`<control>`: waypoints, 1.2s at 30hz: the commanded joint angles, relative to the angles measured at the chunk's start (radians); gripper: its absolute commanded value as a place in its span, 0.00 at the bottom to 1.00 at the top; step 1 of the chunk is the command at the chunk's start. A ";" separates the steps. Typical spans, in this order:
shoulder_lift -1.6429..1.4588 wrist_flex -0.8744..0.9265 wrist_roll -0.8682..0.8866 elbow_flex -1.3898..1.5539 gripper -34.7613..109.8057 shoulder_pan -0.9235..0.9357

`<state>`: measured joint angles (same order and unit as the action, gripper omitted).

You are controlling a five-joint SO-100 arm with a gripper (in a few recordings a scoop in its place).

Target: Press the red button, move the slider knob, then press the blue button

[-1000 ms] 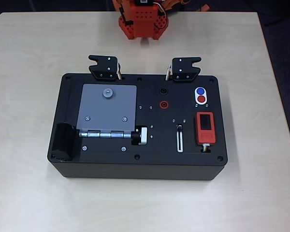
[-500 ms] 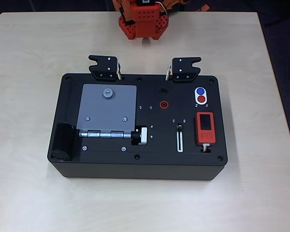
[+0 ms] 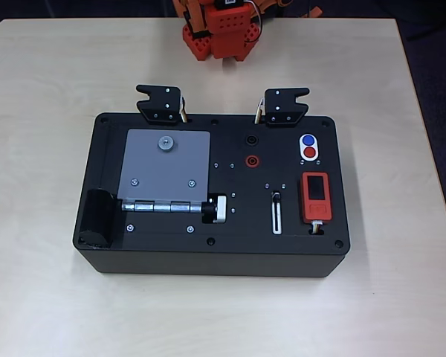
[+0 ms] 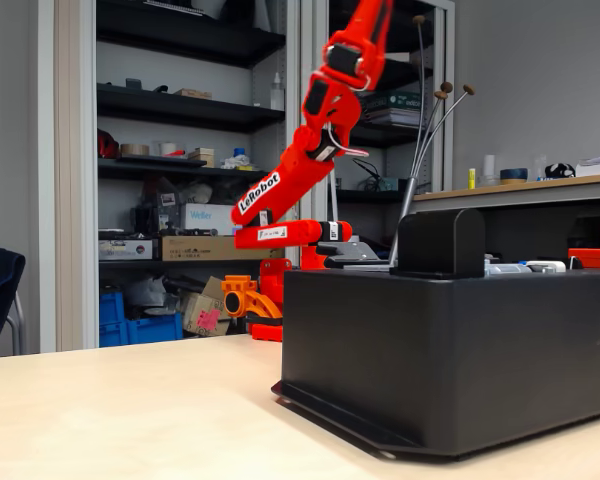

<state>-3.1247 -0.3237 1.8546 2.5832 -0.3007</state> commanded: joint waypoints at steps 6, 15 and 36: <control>0.121 0.423 -0.115 -0.172 0.25 -0.158; 0.295 0.782 -0.259 -0.322 0.25 -0.290; 0.928 0.943 -0.443 -0.640 0.25 -0.471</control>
<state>-2.2335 0.6243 1.4051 1.9911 -0.7762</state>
